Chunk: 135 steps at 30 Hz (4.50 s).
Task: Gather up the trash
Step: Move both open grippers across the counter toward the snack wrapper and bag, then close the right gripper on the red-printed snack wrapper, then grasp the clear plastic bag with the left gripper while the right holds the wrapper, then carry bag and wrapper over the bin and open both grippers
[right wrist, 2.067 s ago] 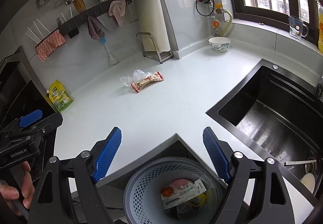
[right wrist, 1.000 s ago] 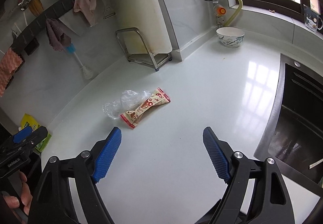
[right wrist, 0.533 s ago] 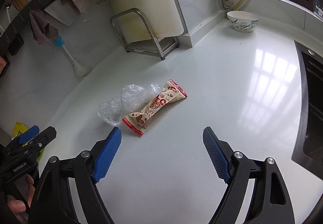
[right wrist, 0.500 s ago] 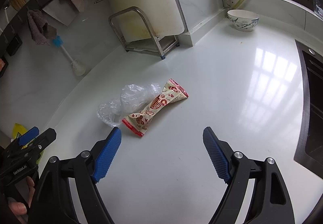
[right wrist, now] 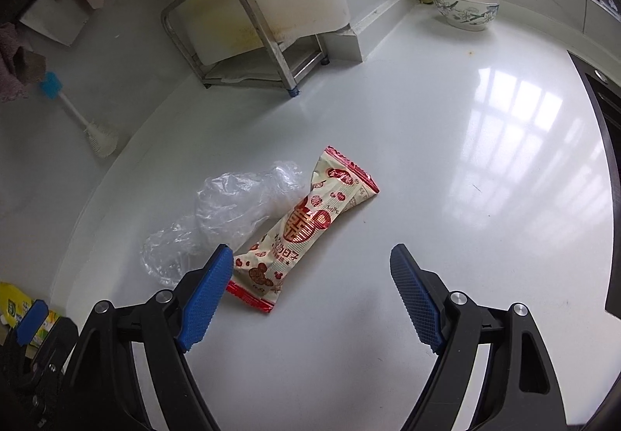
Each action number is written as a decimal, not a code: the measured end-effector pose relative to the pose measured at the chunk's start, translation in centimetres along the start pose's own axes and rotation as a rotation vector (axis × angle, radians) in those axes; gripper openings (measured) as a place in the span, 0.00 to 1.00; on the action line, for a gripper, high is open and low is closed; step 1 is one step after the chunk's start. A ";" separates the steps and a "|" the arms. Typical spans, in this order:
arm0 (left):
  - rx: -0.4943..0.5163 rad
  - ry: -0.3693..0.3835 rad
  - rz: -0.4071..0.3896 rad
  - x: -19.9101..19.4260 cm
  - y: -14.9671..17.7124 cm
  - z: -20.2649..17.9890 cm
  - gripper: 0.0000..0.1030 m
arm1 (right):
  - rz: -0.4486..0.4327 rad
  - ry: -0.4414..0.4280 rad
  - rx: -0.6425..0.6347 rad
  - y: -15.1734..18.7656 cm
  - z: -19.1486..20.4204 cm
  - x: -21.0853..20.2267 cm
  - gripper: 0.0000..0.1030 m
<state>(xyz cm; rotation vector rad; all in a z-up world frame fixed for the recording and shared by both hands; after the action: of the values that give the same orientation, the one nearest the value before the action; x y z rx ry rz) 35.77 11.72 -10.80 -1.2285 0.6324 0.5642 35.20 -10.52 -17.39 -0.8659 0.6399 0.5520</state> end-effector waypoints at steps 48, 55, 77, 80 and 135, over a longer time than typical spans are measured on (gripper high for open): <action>0.137 0.129 -0.053 6.8 -4.6 -14.4 0.94 | -0.053 0.013 0.047 1.4 -6.6 -4.2 0.22; 0.131 0.114 -0.008 8.8 -4.1 -14.9 0.68 | -0.045 0.010 0.038 1.4 -6.5 -3.9 0.22; 0.107 0.149 0.028 4.7 -2.8 -13.4 0.22 | -0.050 -0.032 -0.002 1.6 -5.2 -5.6 0.22; 0.107 0.134 0.012 2.9 -2.4 -12.8 0.22 | -0.051 -0.044 -0.018 1.9 -4.6 -6.5 0.22; 0.205 0.156 0.220 -21.1 23.8 -28.2 0.26 | 0.307 -0.108 -0.103 24.6 -21.3 -27.1 0.23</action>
<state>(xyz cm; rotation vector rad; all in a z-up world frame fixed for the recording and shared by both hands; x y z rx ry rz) 0.49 -10.97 -17.78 -1.0224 0.9423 0.5732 -5.88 -19.88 -21.27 -0.8328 0.6536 0.9095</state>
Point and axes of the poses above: each gripper's, at about its wrist camera, not at the fingertips, and x roughly the way its jaws point, z to its left, y to its underside, the point moved 6 cm from there along x, roughly the way its jaws point, and after that the axes turned 13 degrees about -y, right-handed, at the moved point
